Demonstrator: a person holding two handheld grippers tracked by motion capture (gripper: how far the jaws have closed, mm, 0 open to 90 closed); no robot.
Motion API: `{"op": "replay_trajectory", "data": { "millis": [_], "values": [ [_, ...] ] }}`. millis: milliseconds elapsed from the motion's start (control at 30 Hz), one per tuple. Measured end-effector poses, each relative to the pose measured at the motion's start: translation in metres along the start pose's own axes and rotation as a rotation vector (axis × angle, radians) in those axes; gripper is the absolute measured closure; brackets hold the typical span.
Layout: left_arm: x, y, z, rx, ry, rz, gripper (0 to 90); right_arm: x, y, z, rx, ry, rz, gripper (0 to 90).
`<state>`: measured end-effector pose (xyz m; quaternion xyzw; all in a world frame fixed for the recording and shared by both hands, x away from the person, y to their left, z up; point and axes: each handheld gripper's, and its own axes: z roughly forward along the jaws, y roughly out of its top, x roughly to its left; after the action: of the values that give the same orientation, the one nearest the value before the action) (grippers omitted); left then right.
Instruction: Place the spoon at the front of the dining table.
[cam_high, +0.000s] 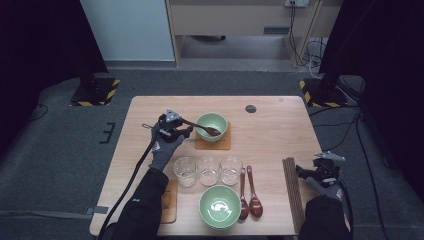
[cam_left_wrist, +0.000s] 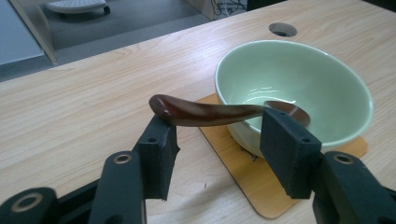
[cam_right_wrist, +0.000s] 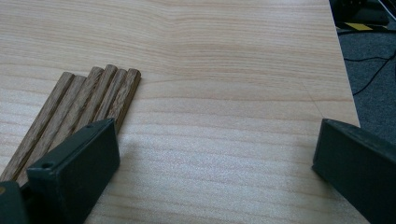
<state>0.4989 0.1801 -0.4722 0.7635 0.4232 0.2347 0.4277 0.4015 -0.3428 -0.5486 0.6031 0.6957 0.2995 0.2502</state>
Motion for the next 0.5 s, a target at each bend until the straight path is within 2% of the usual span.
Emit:
{"op": "replay_trajectory", "data": {
  "millis": [233,500],
  "values": [
    [-0.001,-0.006,-0.016,-0.006,-0.013,-0.012,41.3,0.0,0.0,0.0,0.0,-0.002,0.0,0.5],
    [-0.001,-0.022,-0.037,-0.011,-0.029,-0.036,38.9,0.0,0.0,0.0,0.0,-0.001,0.0,0.5]
  ]
}}
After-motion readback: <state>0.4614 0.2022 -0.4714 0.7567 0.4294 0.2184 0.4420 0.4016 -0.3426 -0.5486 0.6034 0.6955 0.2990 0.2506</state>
